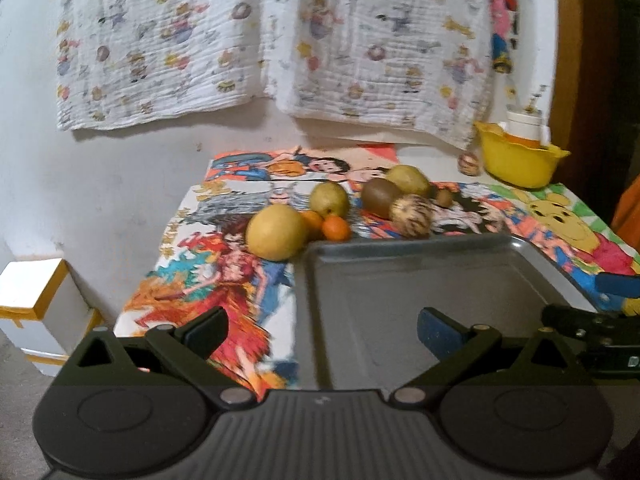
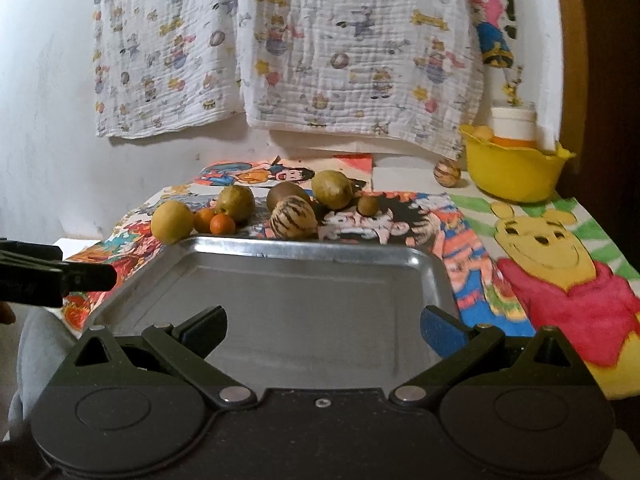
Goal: Organize fruits
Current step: 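Grasp the yellow pomelo with the left tool while the right tool grasps the striped pepino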
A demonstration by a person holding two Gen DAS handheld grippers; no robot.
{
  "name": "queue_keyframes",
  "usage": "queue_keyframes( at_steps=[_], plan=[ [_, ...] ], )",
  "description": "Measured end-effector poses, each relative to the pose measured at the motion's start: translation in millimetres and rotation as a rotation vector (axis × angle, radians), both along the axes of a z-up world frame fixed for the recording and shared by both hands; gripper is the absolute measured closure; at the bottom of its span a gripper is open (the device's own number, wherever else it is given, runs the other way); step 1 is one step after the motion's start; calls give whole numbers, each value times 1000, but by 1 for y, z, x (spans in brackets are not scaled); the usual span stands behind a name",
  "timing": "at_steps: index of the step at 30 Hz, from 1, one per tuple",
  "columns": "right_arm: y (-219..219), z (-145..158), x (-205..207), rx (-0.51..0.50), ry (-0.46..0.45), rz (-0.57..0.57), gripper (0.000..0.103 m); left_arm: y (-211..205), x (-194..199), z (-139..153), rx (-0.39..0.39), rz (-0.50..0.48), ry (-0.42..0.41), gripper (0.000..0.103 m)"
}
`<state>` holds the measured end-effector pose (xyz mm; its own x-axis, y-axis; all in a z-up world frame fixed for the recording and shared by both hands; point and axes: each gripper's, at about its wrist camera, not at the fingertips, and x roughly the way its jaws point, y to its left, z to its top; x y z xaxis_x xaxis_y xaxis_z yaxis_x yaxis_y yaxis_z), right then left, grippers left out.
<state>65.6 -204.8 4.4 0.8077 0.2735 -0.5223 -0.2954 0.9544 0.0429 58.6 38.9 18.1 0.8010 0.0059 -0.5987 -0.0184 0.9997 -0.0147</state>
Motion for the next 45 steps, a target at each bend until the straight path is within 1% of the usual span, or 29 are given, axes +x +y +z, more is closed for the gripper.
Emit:
queue_keyframes(
  at_steps=[6,10,14,17,19,22,24,26,30,33,36,38,41,45],
  plan=[
    [17,5,38,-75,-10,43,0,29,39,-1,-40,27,29,0],
    [29,3,66,-97,3,64,0,42,66,-6,-59,28,53,0],
    [42,2,94,-111,9,69,0,53,91,-13,-77,36,58,0],
    [52,0,117,-103,16,48,1,60,109,-18,-102,46,59,0],
    [59,-1,134,-77,35,32,1,63,120,-22,-115,49,64,0],
    [66,-5,153,-48,67,43,1,65,134,-28,-111,48,72,1],
    [72,-9,164,-50,83,54,3,66,141,-31,-97,48,75,1],
    [77,-14,173,-62,96,56,8,67,147,-34,-88,50,77,3],
    [83,-22,187,-69,116,56,12,69,156,-39,-100,44,85,7],
    [87,-28,193,-65,135,68,16,67,162,-42,-99,15,95,12],
    [91,-32,198,-67,146,71,21,66,165,-46,-97,-5,104,18],
    [93,-35,200,-66,155,70,24,68,168,-48,-107,-10,110,20],
    [96,-39,204,-59,180,76,27,71,169,-52,-131,-18,115,21],
    [102,-42,206,-67,188,75,32,71,170,-53,-133,-35,111,24]
  ],
)
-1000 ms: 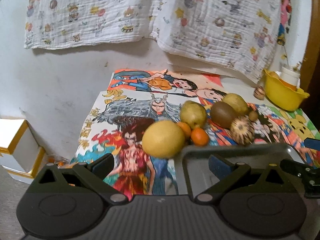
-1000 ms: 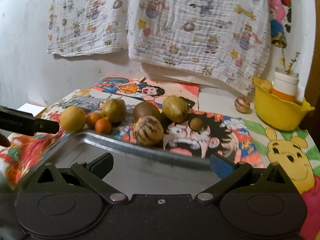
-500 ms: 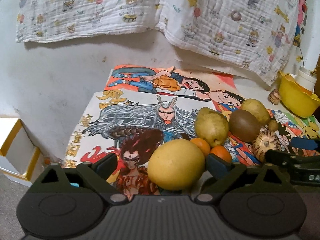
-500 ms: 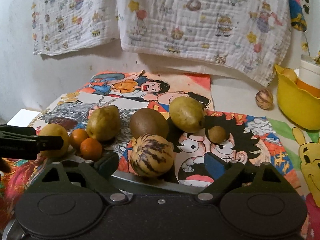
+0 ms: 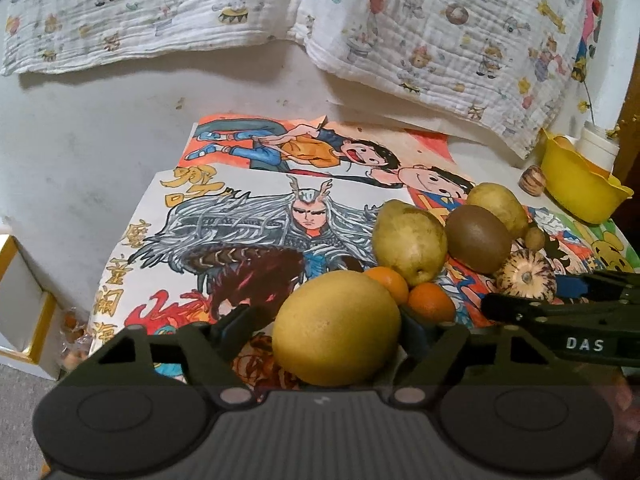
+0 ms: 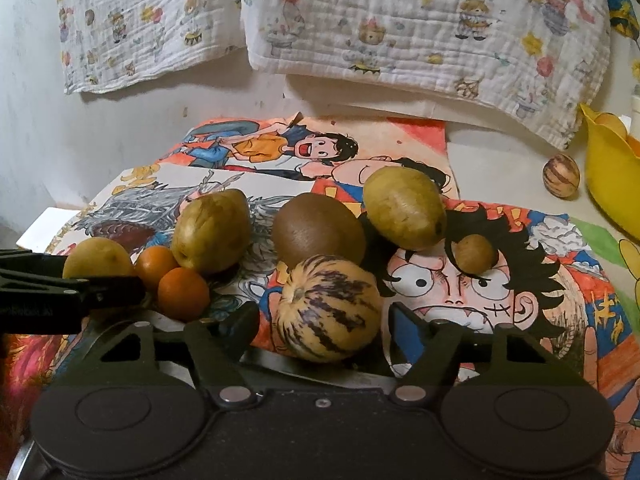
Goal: Organize fruits
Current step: 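Grasp the yellow pomelo with the left tool while the right tool grasps the striped pepino, then lower the pomelo into the tray and open the left tool while the right tool releases the pepino there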
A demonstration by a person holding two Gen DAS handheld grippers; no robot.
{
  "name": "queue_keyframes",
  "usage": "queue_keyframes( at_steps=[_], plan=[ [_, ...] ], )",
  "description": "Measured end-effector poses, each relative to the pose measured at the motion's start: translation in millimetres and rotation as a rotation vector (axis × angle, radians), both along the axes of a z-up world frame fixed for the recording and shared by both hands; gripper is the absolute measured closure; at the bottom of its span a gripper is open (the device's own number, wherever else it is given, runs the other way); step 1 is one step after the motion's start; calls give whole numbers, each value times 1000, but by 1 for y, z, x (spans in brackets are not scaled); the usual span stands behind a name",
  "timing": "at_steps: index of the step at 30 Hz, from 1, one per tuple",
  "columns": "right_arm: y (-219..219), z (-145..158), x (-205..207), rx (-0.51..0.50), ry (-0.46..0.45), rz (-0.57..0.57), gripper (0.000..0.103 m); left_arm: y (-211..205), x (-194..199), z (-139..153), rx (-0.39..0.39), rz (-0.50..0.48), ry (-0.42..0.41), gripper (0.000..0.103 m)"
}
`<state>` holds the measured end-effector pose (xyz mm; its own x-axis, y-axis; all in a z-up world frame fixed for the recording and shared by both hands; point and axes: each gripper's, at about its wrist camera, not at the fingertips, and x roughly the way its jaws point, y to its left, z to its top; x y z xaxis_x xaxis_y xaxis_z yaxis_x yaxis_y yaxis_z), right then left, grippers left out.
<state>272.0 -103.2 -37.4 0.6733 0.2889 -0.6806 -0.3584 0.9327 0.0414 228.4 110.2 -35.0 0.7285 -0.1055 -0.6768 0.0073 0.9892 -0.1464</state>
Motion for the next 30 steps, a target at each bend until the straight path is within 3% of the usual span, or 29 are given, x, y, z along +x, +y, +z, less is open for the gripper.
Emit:
queue_keyframes(
  at_steps=[6,20,30],
  plan=[
    [1,-3,2,-20,-4,-20,48,1,2,0,-42,-23,-6,36],
    [-6,8,-9,43,-35,-15,49,1,-14,15,-42,2,-57,38],
    [-23,27,-65,90,-65,40,49,-20,-54,32,-56,-54,-71,38]
  ],
)
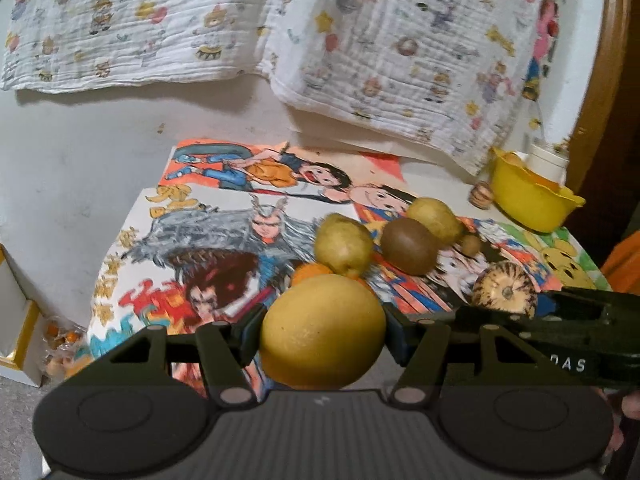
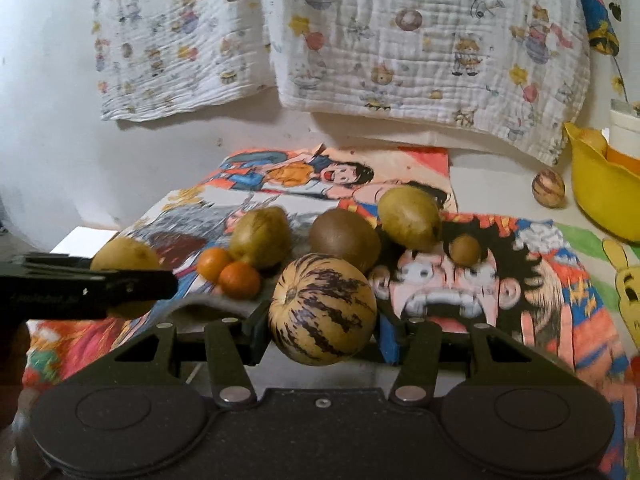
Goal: Organize fruits
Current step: 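Lower the pomelo into the tray and open the left tool while the right tool releases the pepino there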
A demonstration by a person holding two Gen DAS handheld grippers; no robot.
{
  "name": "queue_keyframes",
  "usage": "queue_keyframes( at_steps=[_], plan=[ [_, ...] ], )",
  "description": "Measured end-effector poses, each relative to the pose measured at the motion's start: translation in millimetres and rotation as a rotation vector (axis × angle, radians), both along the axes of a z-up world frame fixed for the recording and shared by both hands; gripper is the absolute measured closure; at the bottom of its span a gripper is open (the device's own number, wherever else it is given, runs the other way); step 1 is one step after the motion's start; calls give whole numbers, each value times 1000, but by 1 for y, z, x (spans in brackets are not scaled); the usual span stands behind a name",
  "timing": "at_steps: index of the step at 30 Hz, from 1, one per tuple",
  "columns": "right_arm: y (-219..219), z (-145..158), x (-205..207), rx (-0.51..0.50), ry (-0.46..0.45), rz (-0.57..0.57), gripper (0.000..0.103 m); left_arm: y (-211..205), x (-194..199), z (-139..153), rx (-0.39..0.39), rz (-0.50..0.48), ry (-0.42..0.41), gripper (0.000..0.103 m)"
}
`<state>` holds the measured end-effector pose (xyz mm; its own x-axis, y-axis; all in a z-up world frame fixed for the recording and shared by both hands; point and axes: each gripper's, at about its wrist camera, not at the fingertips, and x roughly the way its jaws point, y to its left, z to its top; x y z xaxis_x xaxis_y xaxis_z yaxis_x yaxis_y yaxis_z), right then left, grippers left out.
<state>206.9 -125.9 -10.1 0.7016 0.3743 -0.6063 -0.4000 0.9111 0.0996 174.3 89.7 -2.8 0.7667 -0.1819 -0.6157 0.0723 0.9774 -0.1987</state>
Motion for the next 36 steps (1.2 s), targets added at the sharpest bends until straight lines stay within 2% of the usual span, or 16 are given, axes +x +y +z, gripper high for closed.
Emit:
queue_keyframes(
  at_steps=[10,18,29,36],
  plan=[
    [-22,-7,-67,-8,0,80,48,-20,-54,-2,-36,-50,6,38],
    [-41,-10,-99,-27,-3,69,48,-38,-86,-6,0,-87,11,38],
    [-51,-20,-116,-28,-8,74,48,-61,-102,-14,88,-92,10,37],
    [-55,-22,-117,-7,-33,65,47,-64,-99,-17,106,-87,26,37]
  ],
)
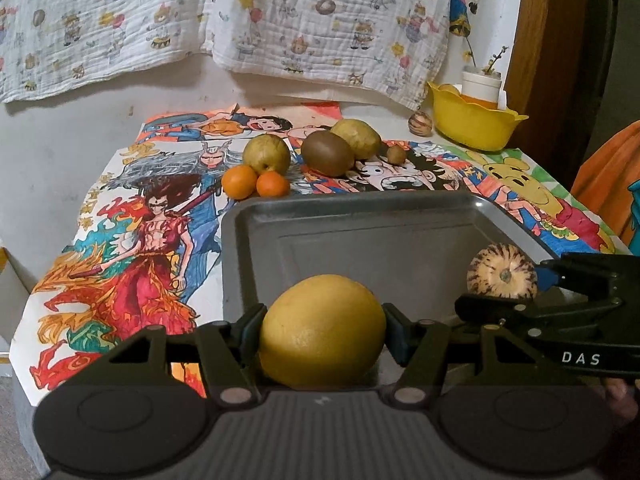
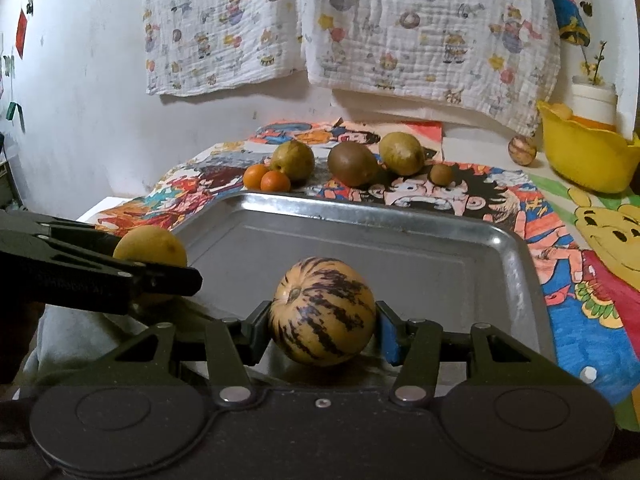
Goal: Organize fruits
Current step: 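Lower the pomelo into the tray and open the left tool while the right tool releases the pepino there, then move both open tools back toward the remaining fruits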
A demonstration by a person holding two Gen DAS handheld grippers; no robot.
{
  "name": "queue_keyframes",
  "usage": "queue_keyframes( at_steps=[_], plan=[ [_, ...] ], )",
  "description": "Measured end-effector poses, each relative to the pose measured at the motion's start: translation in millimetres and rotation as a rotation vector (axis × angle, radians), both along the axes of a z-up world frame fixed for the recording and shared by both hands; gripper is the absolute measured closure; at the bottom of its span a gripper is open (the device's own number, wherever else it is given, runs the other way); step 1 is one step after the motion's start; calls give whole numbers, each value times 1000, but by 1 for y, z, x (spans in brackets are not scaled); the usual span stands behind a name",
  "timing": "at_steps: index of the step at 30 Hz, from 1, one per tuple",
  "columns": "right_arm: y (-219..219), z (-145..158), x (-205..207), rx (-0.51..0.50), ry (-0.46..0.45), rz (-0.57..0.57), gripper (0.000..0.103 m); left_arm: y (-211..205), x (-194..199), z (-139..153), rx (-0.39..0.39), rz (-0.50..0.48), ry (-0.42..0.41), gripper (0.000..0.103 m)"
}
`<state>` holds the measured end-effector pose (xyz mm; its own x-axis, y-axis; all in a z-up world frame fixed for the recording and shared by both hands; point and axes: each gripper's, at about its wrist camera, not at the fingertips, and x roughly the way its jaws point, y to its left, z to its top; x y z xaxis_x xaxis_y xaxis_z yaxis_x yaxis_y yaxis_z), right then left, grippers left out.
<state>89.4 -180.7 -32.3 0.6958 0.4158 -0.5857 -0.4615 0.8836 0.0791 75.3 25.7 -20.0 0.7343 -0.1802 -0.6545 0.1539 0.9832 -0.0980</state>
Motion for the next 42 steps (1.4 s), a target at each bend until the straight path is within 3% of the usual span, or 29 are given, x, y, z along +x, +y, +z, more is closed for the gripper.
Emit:
queue_keyframes(
  at_steps=[8,15,28,33,42],
  plan=[
    [-4,-2,0,19,7,-1,45,0,-2,1,-2,5,-3,36],
    [-7,-1,-6,21,-7,-10,41,0,-13,12,12,9,-61,25],
    [-16,14,-39,-8,-68,2,12,12,-50,24,1,-26,-98,5],
    [-23,18,-46,-24,-74,-28,1,17,-60,24,41,-45,-87,0],
    [-31,20,-42,-61,-57,-86,1,19,-64,24,141,-85,-64,0]
  ],
)
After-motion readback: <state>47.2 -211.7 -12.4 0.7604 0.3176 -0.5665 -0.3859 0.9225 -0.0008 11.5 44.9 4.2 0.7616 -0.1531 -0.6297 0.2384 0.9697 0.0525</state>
